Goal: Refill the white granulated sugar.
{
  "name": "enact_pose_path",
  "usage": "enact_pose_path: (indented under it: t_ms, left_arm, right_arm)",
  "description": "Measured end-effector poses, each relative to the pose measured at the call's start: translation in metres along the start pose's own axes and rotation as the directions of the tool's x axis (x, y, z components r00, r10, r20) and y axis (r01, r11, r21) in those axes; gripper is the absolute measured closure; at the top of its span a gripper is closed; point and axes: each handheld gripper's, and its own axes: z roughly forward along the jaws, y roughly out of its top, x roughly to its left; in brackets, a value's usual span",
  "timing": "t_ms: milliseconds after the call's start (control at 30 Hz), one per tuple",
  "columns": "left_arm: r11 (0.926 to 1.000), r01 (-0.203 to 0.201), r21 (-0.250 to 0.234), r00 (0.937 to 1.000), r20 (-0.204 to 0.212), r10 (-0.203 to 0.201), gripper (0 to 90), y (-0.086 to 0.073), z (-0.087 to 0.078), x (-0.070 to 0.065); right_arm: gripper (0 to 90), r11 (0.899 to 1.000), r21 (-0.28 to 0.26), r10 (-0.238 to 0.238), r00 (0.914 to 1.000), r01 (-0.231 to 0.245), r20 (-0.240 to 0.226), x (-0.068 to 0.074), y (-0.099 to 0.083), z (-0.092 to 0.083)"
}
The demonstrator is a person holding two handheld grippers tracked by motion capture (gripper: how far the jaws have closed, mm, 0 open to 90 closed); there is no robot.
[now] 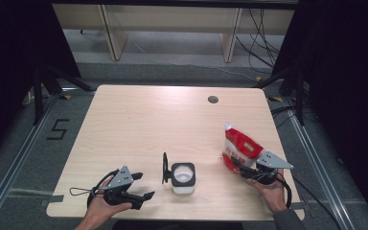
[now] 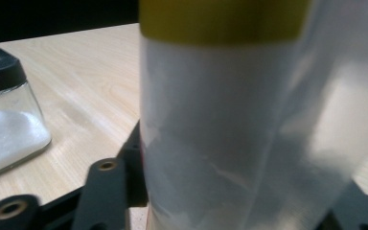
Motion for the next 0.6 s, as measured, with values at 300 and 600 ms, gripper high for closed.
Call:
enact_pose_path:
  t_ms: [300,600]
  left_arm:
    - [0.9998,0.021,0.001,0.9998,-0.004,-0.021,20.1,0.000,0.001,-0.002]
    - [0.9997,0.024,0.003,0.9997,-0.005,-0.024,20.0,0.000,0.001,-0.001]
  right_arm:
    - [32.1,0.998,-0.042,0.037,0.9982,-0.035,0.048,0.003,0.004,-0.019]
    - [26.7,1.000,-0.020,0.014,0.9945,-0.012,0.104,0.010,0.004,-0.033]
